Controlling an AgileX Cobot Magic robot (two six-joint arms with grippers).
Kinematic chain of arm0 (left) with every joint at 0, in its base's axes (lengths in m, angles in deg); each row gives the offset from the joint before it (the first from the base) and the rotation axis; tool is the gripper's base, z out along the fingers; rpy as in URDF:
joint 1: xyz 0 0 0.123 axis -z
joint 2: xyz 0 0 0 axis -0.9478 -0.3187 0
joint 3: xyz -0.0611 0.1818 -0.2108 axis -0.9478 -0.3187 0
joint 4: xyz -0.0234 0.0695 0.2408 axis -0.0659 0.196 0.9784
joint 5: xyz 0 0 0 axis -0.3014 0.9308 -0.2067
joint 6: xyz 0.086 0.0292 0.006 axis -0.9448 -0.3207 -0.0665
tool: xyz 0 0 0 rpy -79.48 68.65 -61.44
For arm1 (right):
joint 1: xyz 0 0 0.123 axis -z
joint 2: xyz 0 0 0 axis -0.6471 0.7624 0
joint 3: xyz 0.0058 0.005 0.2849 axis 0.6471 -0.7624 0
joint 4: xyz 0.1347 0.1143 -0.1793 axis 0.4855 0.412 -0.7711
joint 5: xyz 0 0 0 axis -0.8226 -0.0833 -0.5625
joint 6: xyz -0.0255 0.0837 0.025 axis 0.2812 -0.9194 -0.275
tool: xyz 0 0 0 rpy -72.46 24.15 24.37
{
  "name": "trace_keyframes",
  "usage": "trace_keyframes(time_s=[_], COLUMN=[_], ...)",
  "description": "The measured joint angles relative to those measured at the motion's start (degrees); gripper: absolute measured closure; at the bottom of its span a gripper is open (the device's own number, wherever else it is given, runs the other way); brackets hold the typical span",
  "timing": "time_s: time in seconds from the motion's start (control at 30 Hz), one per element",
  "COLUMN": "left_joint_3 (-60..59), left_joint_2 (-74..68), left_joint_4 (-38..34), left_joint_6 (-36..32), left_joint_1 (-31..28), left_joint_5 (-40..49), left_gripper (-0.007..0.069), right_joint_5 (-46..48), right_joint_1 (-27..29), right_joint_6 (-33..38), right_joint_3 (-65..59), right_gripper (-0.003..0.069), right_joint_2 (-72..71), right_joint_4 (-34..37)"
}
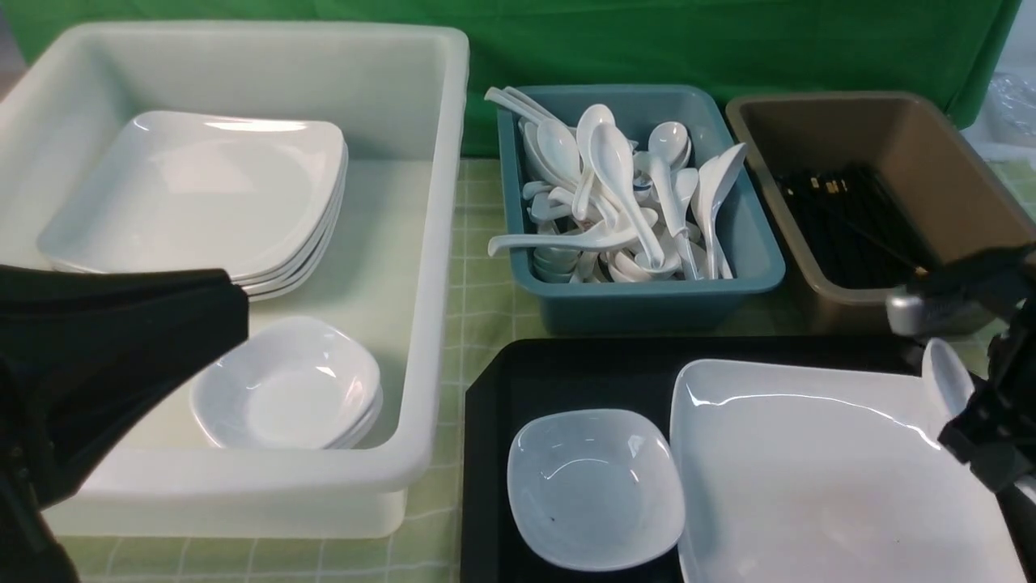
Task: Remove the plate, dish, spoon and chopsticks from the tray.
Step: Use the right arm to put the soup spoon into the small storage box in the middle, then use the left arm to grab a small plate from the dinner plate
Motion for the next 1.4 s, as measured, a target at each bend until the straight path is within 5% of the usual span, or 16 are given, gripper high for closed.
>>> trace_keyframes(time_s=[0.2, 0.37, 0.47, 0.53, 0.67, 0.73, 1.03, 1.4], left_joint_3=[0.0, 0.0, 0.0, 0.0, 0.0, 0.0, 0.0, 0.0], left_joint_2=[0.0, 0.0, 0.0, 0.0, 0.0, 0.0, -6.5, -16.0], left_joint_4=[0.5, 0.6, 0.6, 0.7, 1.4, 2.9, 8.7, 1.9], left_joint_6=[0.0, 0.0, 0.0, 0.0, 2.1, 3.5, 6.7, -5.6], left_joint_1=[0.0, 0.0, 0.0, 0.0, 0.0, 0.0, 0.0, 3.3], left_joint_5=[-0.7, -1.1, -1.1, -1.3, -1.0, -0.2, 5.7, 5.7], left_gripper=[0.0603, 0.0603, 0.0603, 0.0603, 0.0603, 0.0603, 0.0603, 0.0603], right_joint_5=[-19.6, -44.6, -50.0, -51.6, -46.6, -40.9, -10.0, -7.0], right_joint_1=[-8.1, -11.5, -11.0, -10.2, -8.7, -8.1, -9.6, -31.3], right_joint_6=[3.7, 0.3, -0.7, -1.5, -2.7, -3.0, -6.2, -26.6], right_joint_3=[6.5, 13.5, 16.9, 20.0, 24.2, 25.3, 18.6, -11.4], right_gripper=[0.0498, 0.0498, 0.0464, 0.0364, 0.0151, 0.0136, 0.0425, 0.0370], right_joint_2=[-2.5, 8.8, 15.1, 20.0, 24.1, 23.6, 5.4, -9.3], right_joint_4=[16.5, 19.2, 19.2, 19.2, 19.2, 18.7, 6.9, -7.7])
